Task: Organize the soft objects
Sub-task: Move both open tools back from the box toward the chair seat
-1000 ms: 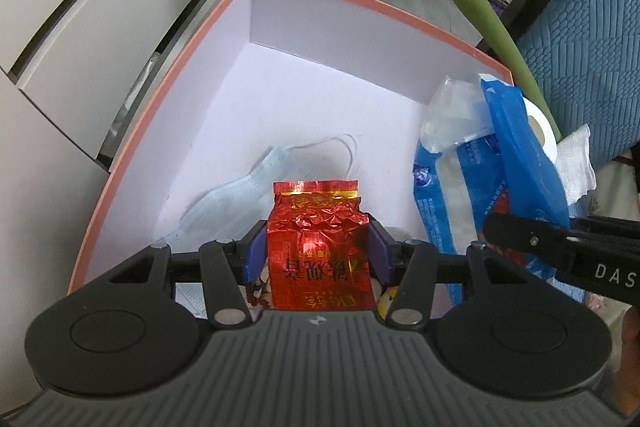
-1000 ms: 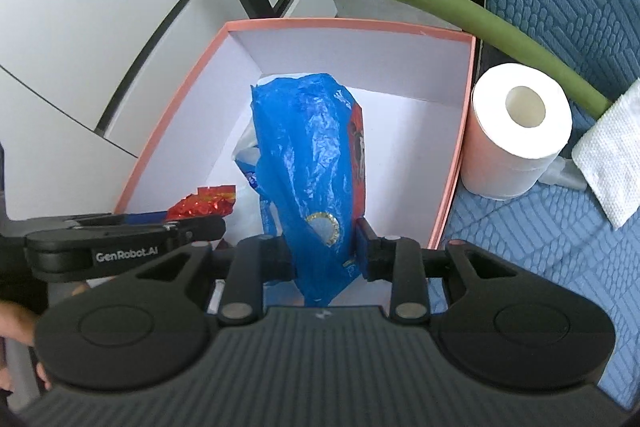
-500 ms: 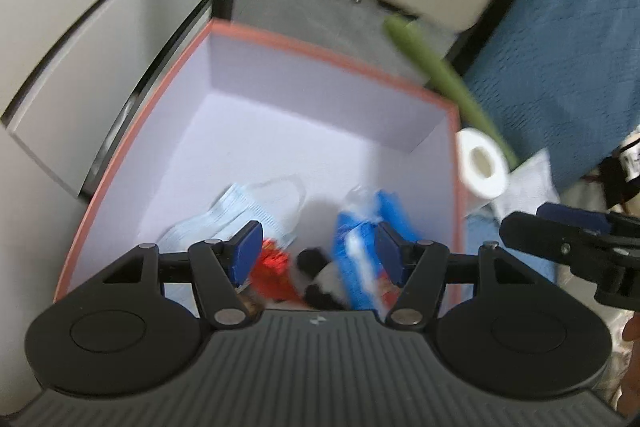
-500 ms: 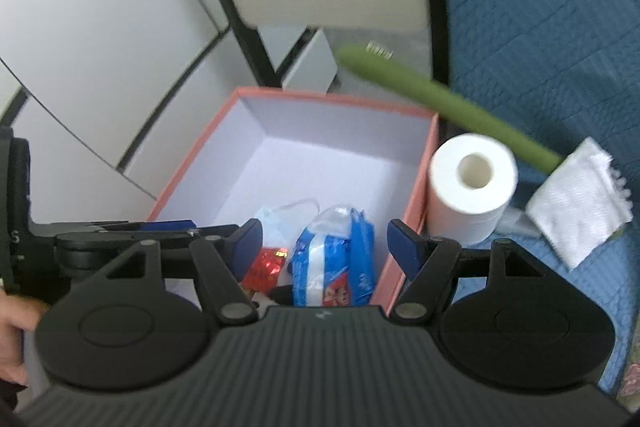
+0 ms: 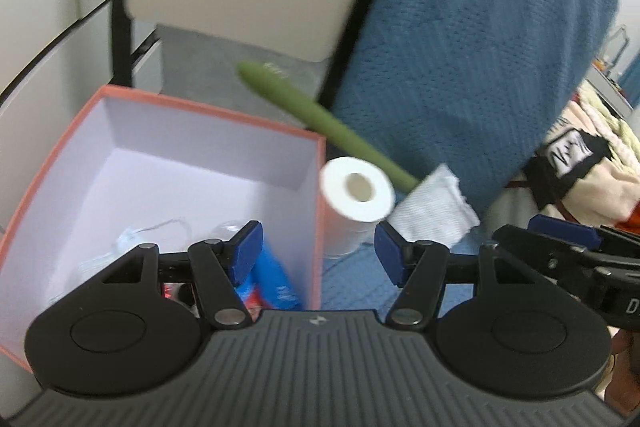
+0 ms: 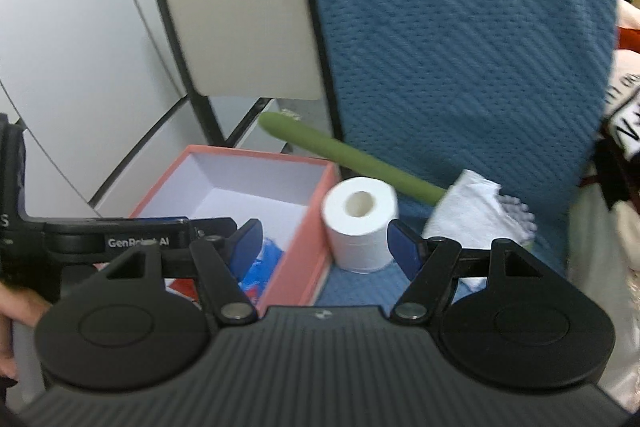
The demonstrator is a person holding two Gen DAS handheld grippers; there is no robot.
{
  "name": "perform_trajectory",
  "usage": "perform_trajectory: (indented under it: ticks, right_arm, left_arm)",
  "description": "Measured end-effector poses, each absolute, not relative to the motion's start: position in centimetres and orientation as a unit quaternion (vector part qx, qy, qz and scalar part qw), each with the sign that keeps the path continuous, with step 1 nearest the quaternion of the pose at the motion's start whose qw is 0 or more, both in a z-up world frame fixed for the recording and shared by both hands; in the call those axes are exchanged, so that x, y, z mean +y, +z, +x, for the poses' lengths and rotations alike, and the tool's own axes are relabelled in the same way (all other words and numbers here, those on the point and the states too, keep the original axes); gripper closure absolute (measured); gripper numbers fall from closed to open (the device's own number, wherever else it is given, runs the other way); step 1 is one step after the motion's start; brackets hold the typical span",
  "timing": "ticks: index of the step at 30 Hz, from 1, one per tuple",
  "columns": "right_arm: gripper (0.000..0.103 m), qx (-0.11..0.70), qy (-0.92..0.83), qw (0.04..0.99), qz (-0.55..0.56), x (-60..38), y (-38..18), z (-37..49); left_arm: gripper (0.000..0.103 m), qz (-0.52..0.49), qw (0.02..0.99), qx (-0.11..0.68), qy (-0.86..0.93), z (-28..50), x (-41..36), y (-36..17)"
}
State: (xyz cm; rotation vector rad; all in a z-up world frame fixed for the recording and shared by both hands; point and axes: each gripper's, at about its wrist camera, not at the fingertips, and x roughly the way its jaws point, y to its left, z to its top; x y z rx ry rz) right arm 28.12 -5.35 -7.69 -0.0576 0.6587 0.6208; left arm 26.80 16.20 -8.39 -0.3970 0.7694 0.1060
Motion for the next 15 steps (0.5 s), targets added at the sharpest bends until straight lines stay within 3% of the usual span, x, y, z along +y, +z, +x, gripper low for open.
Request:
perform_trajectory:
  ticks: [15]
  right_arm:
    - [0.032, 0.288, 0.239, 0.927, 0.023, -15.7, -13.0, 27.6]
  left_arm:
    - [0.036, -0.114, 0.933, 0.34, -0.001, 27.6, 5.2, -11.8]
